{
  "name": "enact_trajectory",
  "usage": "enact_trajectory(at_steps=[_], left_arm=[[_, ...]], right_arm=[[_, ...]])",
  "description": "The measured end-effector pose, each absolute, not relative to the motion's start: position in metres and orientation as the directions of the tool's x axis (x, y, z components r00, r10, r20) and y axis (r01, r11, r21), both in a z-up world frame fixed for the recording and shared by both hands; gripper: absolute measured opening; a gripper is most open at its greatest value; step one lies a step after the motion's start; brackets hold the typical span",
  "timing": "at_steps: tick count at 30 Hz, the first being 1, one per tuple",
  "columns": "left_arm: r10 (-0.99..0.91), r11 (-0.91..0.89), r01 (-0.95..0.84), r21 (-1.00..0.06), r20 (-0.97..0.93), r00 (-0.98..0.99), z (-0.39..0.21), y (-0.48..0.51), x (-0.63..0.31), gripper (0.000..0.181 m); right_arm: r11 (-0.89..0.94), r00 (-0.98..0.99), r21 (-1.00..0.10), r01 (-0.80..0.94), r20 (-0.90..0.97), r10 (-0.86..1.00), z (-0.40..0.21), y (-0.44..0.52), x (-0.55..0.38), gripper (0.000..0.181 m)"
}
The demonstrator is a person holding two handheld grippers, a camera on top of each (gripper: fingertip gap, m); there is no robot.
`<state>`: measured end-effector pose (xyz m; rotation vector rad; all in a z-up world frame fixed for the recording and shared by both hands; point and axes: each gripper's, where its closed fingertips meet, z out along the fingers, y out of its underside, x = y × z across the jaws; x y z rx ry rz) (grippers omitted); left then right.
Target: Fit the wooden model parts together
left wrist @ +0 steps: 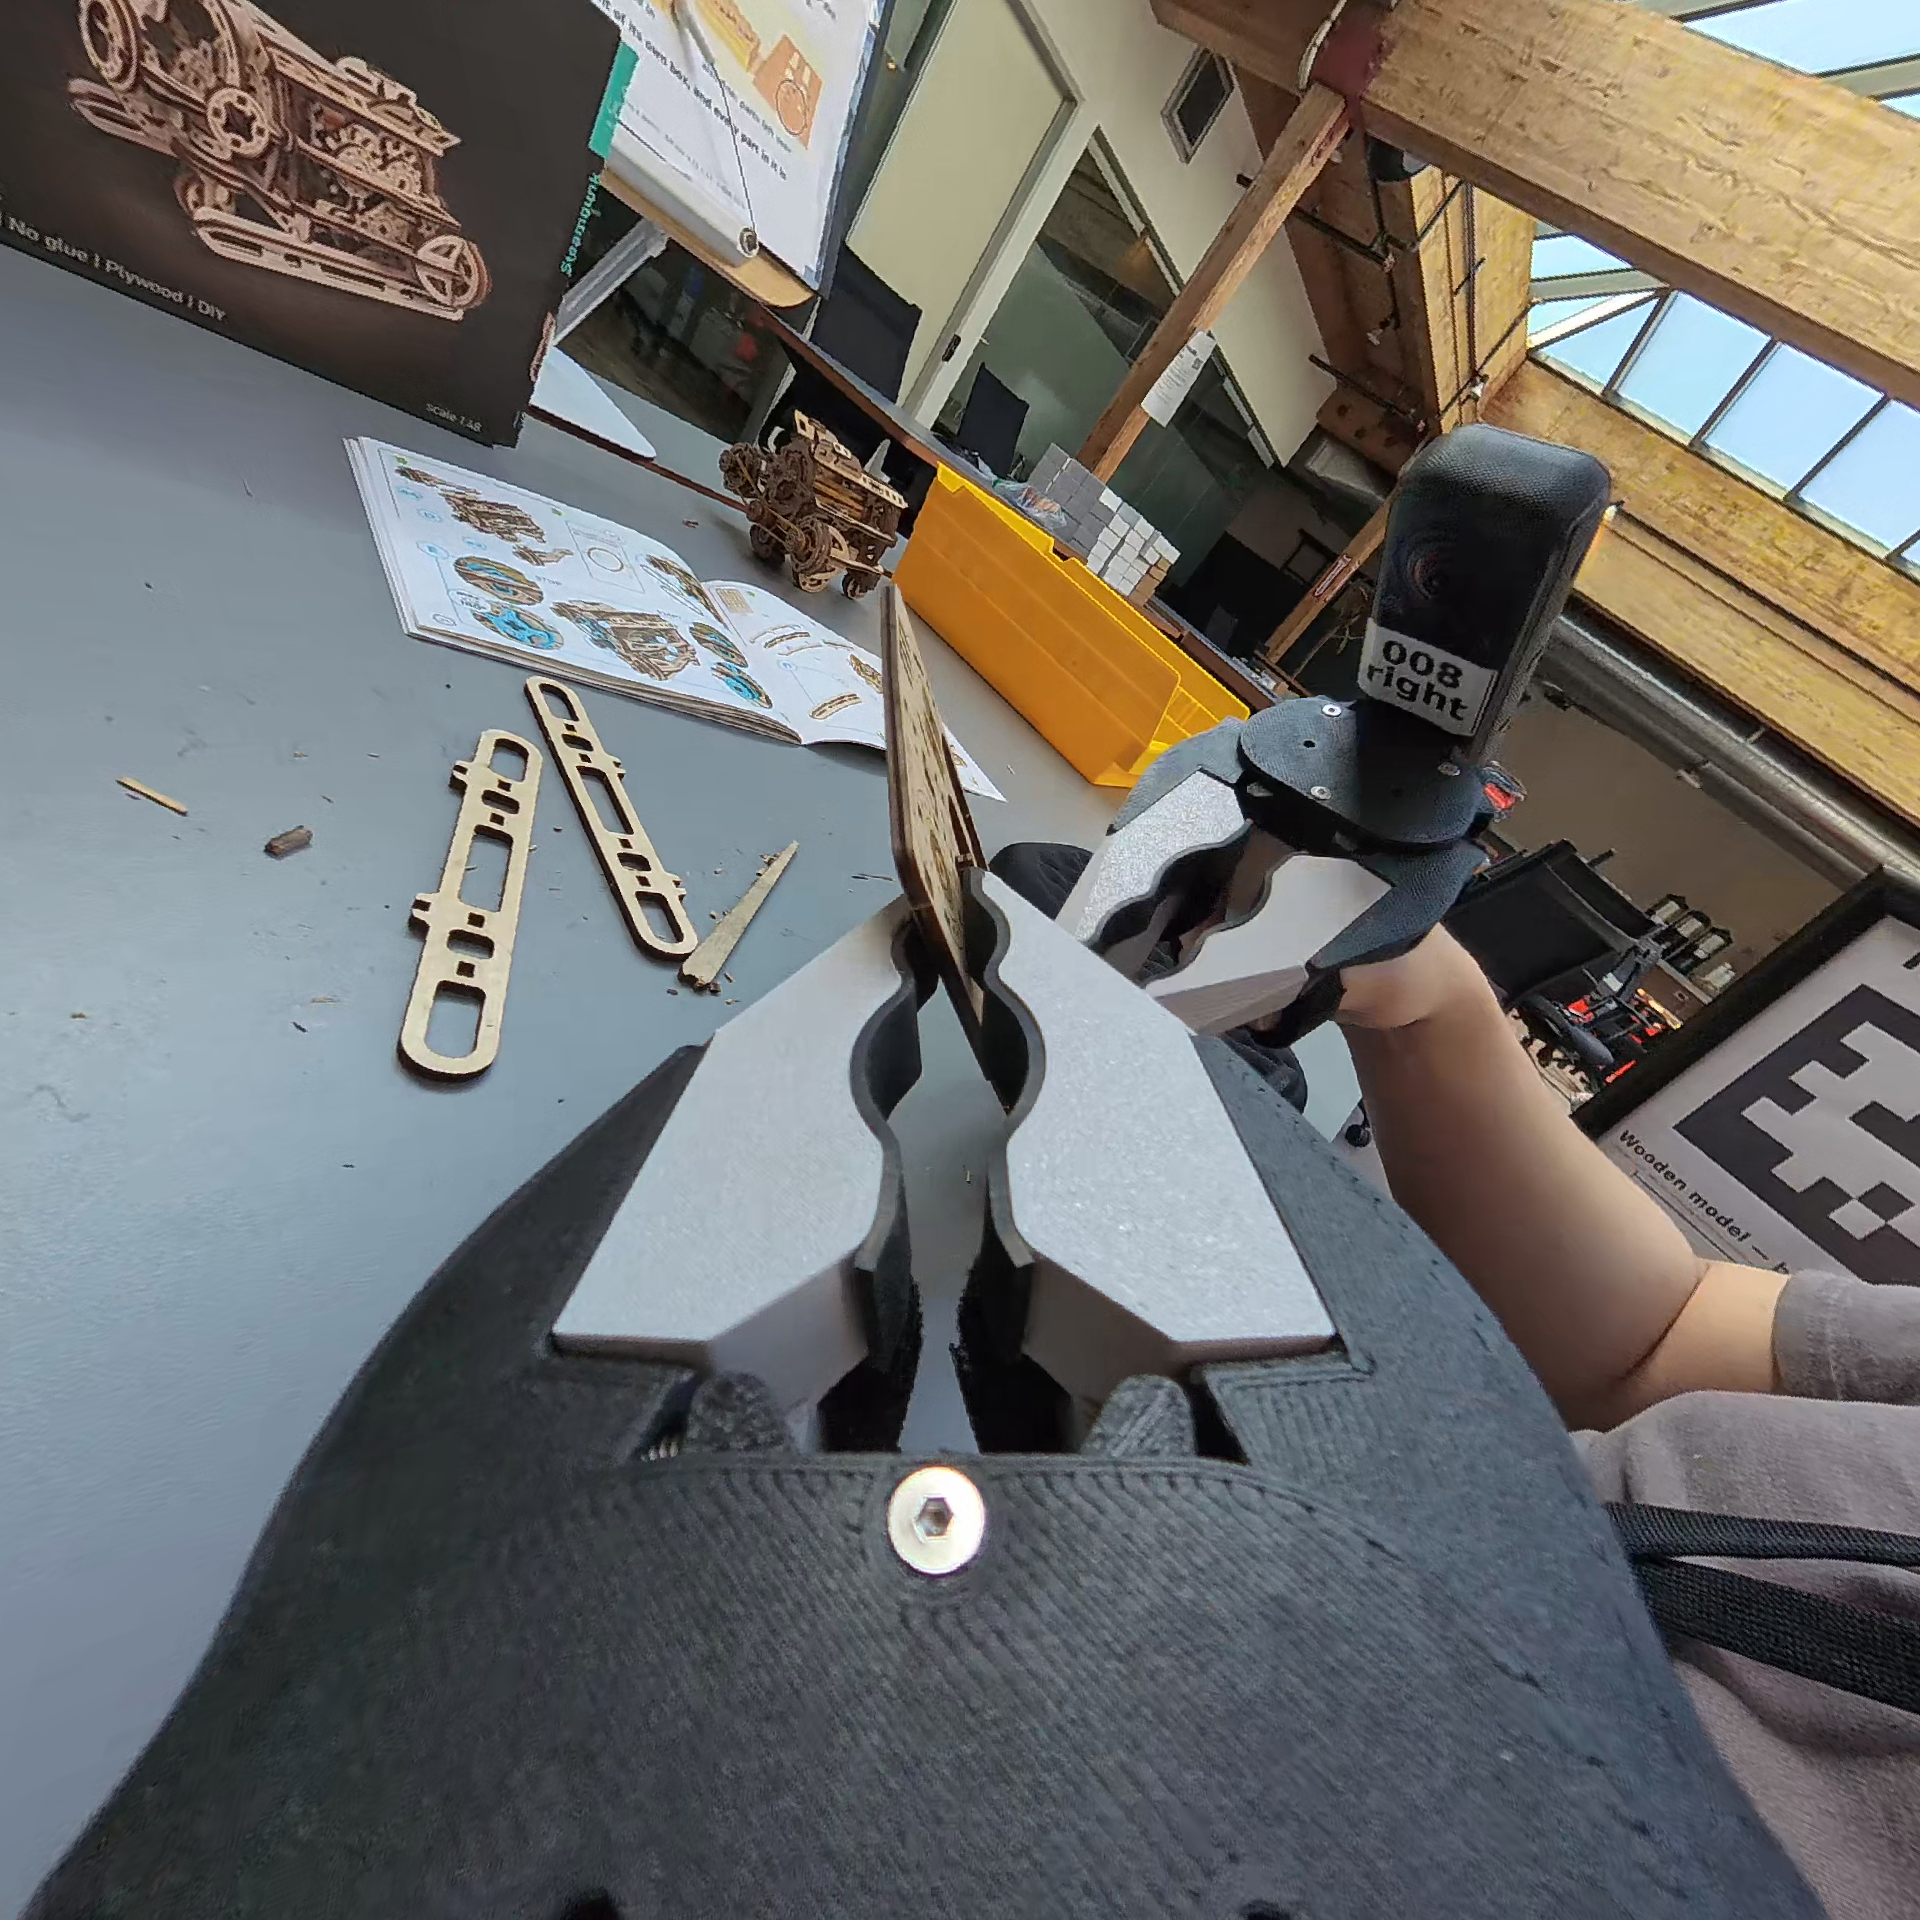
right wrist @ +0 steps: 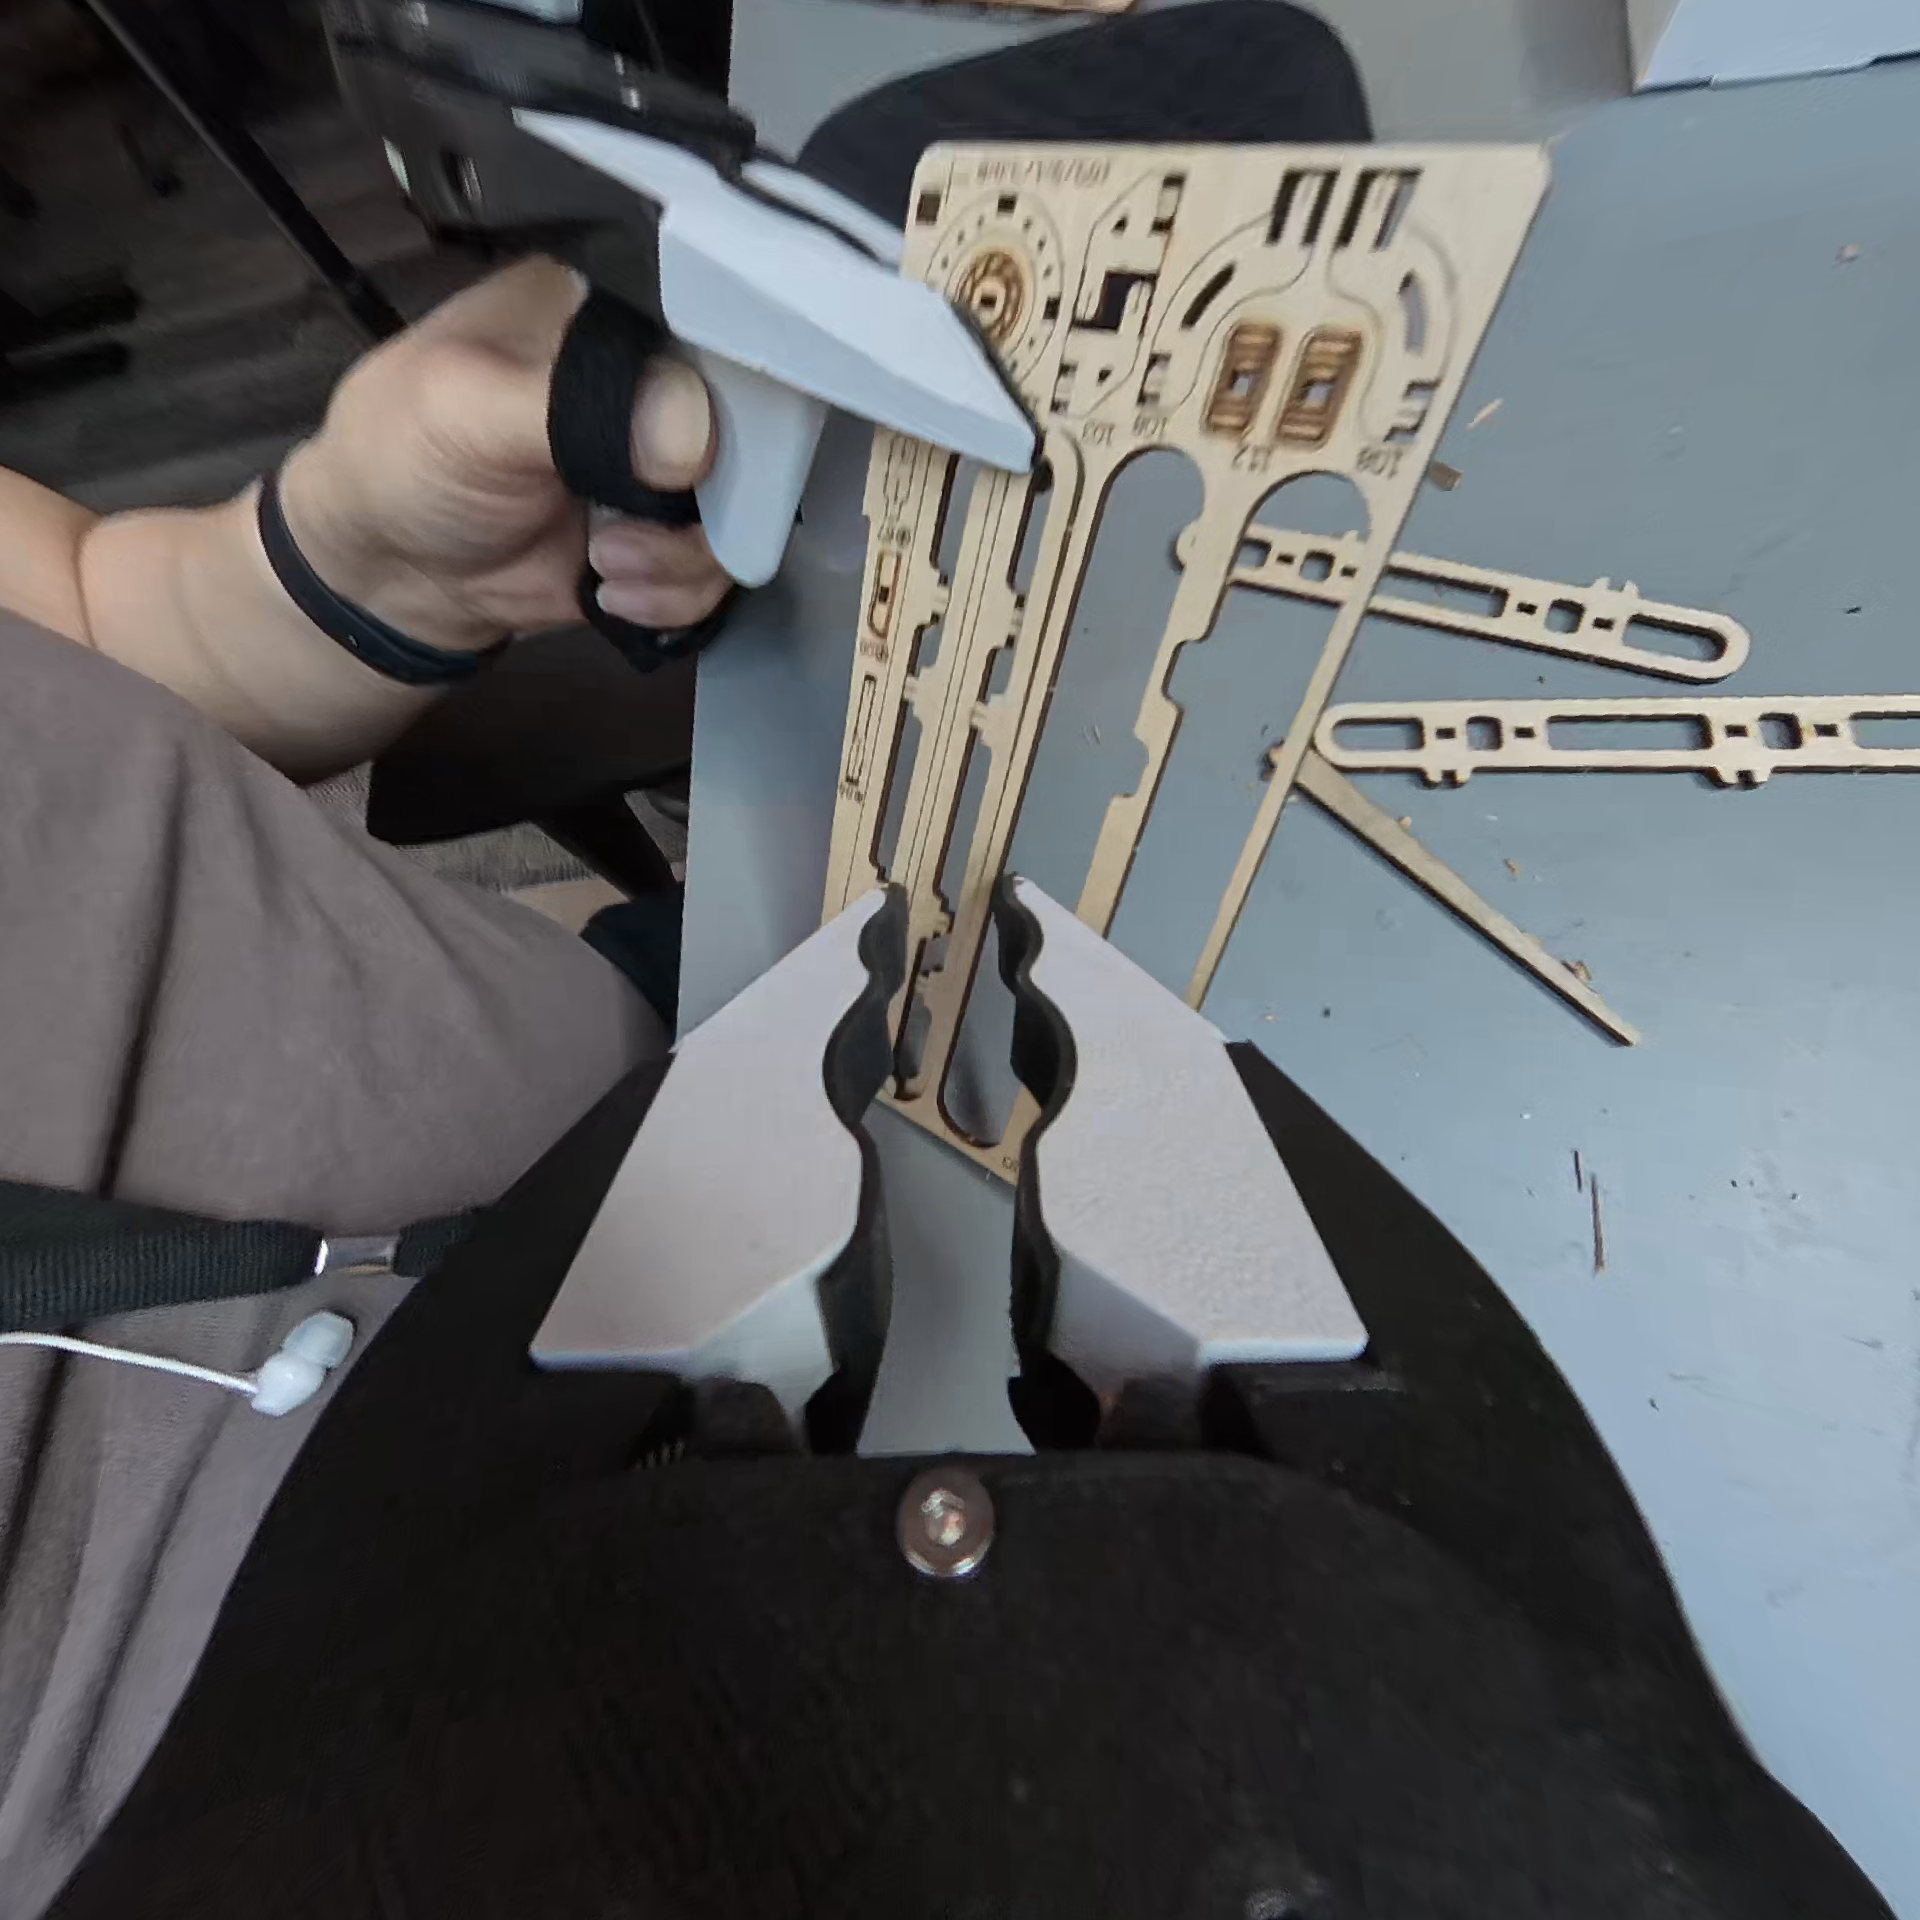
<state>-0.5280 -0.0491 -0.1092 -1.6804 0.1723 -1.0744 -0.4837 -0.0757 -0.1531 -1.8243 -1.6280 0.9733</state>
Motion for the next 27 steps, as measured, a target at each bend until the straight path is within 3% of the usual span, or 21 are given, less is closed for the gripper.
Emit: enact_trajectory(at_steps=[3,16,27], left_arm=[[-0.597,-0.407,0.381,-0.830,0.558,0.577,-0.108,-0.050,-0.527,0.001],[-0.606,-0.398,0.374,-0.838,0.546,0.578,-0.106,-0.053,-0.527,0.002],[-0.579,-0.404,0.379,-0.832,0.554,0.598,-0.111,-0.052,-0.532,0.002]], right_arm=[[-0.209,0.067,-0.806,0.553,-0.207,0.976,-0.142,-0.064,-0.491,0.011],[-0.235,0.020,-0.792,0.563,-0.271,0.962,-0.146,-0.066,-0.498,0.004],[-0.282,0.178,-0.781,0.557,-0.219,0.959,-0.152,-0.062,-0.503,0.004]])
